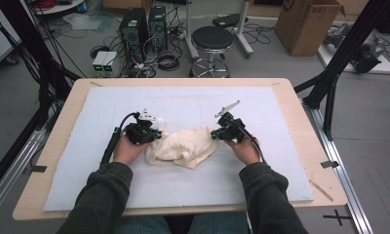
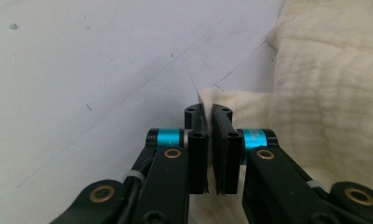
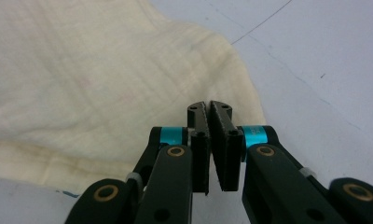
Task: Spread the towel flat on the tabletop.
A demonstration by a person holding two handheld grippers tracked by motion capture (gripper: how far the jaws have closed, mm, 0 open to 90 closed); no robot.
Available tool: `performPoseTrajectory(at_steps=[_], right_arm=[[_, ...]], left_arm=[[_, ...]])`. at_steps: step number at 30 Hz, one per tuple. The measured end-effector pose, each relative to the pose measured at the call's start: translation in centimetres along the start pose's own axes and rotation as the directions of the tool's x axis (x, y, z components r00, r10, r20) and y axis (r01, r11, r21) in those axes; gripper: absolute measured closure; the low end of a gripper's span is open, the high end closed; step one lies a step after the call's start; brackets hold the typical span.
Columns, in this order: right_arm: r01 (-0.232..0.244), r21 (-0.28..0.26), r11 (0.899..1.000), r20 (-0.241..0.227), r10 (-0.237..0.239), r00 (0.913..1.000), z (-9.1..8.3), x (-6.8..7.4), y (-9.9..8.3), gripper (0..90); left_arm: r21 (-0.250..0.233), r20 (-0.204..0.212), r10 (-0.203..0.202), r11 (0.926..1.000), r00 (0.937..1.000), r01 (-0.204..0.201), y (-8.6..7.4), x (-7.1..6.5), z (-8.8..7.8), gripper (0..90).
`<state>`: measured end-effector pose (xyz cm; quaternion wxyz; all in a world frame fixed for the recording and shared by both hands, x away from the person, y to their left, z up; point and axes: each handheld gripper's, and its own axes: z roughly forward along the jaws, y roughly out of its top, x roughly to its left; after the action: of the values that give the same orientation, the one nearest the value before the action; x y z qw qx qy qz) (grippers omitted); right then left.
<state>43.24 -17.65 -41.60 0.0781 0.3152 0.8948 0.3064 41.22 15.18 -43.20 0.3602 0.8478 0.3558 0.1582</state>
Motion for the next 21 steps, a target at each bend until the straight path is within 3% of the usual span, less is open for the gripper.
performPoseTrajectory(at_steps=[9, 13, 21], right_arm=[[0.023, -0.072, 0.997, 0.017, -0.022, 0.9996, -1.9, 0.6, 0.2, 86.5], [0.035, -0.112, 0.993, 0.023, -0.032, 0.9992, -3.0, 1.0, 0.2, 86.5], [0.079, -0.157, 0.984, 0.027, -0.076, 0.9967, -4.7, 2.2, 0.2, 86.5]], left_arm=[[-0.074, -0.026, 0.004, 0.9972, 0.9996, -0.006, 0.6, -0.4, -2.3, 86.3], [-0.125, -0.048, -0.011, 0.9921, 0.9988, 0.005, 0.6, -0.3, -3.7, 86.3], [-0.179, -0.070, 0.002, 0.9837, 0.9976, -0.015, 0.4, -0.3, -6.1, 86.3]])
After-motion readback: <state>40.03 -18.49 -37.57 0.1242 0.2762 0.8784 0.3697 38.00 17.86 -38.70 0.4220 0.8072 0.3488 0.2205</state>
